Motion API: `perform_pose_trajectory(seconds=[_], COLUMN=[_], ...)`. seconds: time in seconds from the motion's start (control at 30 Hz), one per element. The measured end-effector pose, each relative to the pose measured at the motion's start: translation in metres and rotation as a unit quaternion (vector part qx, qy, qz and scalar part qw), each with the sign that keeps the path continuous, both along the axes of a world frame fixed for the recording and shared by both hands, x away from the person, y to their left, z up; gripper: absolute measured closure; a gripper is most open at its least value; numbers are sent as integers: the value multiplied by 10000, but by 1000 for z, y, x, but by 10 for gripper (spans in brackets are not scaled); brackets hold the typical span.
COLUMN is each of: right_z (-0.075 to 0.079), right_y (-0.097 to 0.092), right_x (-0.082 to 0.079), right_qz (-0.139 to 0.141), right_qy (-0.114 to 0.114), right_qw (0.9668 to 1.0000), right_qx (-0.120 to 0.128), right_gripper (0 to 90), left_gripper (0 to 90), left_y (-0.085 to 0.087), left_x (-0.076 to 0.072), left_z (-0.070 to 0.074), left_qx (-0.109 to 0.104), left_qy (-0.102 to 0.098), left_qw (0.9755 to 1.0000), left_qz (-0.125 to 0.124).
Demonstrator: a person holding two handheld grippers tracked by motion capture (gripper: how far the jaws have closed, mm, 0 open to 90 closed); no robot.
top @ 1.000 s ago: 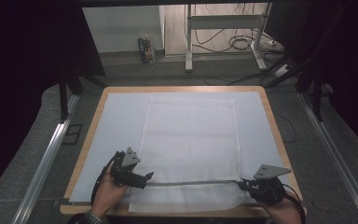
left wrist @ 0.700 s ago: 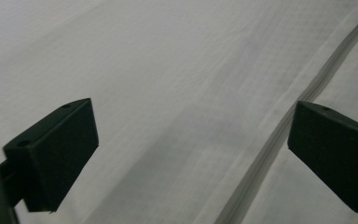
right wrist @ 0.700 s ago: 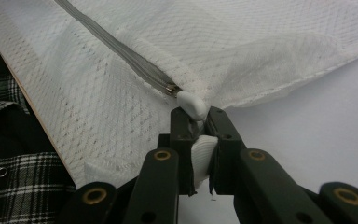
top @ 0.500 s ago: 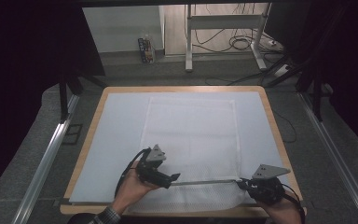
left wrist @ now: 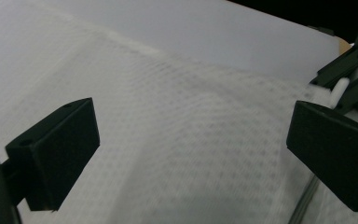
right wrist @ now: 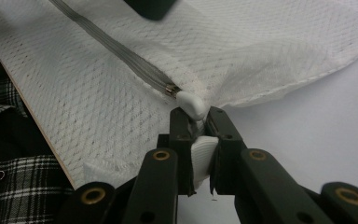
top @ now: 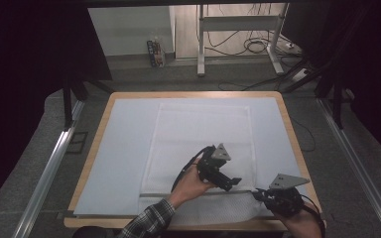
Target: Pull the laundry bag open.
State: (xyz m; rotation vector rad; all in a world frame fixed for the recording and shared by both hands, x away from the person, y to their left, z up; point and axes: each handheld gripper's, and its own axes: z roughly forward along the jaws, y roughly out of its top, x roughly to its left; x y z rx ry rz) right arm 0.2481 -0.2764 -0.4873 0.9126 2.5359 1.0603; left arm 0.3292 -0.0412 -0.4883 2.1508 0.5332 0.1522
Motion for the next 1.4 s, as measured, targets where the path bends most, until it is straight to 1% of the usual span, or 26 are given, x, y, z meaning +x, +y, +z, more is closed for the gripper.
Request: perform_pose_trajectory(seconds=[0.03,0.07,0.1,0.17,0.2,0.23,0.33,0.43,0.6,0.7,0.77,0.8,0.83,0.9,0.93,1.0,1.03,1.07,1.13,1.2,1.23,1.27,1.3,1.33,1.37,1.4], right_z=[0,0,0,1,0,0,0,0,0,-1,-1,-1,-1,0,0,0,0,0,0,0,0,0,-1,-1,-1,-1], right_y=[0,0,0,0,0,0,0,-1,-1,-1,-1,-1,-1,0,0,0,0,0,1,1,1,1,1,1,1,1], right_x=[0,0,-1,-1,-1,-1,0,0,-1,0,0,0,0,0,-1,-1,-1,-1,-2,-2,-2,-2,-2,-1,-1,-1], right_qz=[0,-4,-4,-4,0,0,6,5,24,17,13,13,21,27,39,43,50,73,111,111,111,111,99,91,88,90], right_qy=[0,-50,-54,-68,-85,-85,-98,-113,-124,-98,-101,-104,-116,-137,-158,-169,-168,-168,-202,-209,-209,-210,-198,-193,-189,-198], right_qw=[10000,10000,10000,10000,10000,10000,9999,9999,9999,9999,9999,9999,9999,9999,9998,9998,9998,9998,9997,9997,9997,9997,9997,9997,9997,9997], right_qx=[0,-16,-17,-22,-26,-26,-29,-26,-62,-74,-76,-75,-71,-66,-61,-59,-44,-56,-64,-88,-88,-113,-133,-143,-139,-138], right_gripper=[805,804,804,803,803,803,802,802,802,802,802,802,802,802,802,802,801,800,800,800,800,799,799,799,798,798], left_gripper=[21,20,19,19,19,19,19,19,28,25,21,15,14,20,19,20,22,28,29,39,46,48,47,47,47,46], left_y=[0,-11,-15,-19,-25,-25,-37,-44,-45,-41,-40,-39,-39,-39,-42,-44,-45,-47,-47,-46,-46,-45,-44,-44,-43,-42], left_x=[0,-1,-1,-1,1,1,2,1,0,0,-1,-1,0,1,1,2,2,1,3,3,3,2,2,2,1,2], left_z=[0,2,2,3,5,5,6,4,1,1,1,1,2,2,2,3,2,2,2,2,2,2,3,3,3,3], left_qx=[0,34,49,71,179,179,159,192,137,37,88,168,177,155,-22,222,236,182,211,131,131,12,-5,-5,-57,-16], left_qy=[0,-62,-94,-102,-150,-150,-139,-109,35,122,114,40,7,37,162,67,50,85,100,177,177,294,339,339,392,380], left_qw=[10000,9999,9999,9998,9994,9994,9992,9991,9989,9985,9984,9986,9990,9992,9994,9988,9988,9990,9987,9986,9986,9982,9977,9977,9975,9974], left_qz=[0,-86,-112,-168,-265,-265,-333,-349,-442,-529,-541,-507,-400,-357,-308,-431,-422,-397,-455,-472,-472,-525,-585,-585,-577,-608])
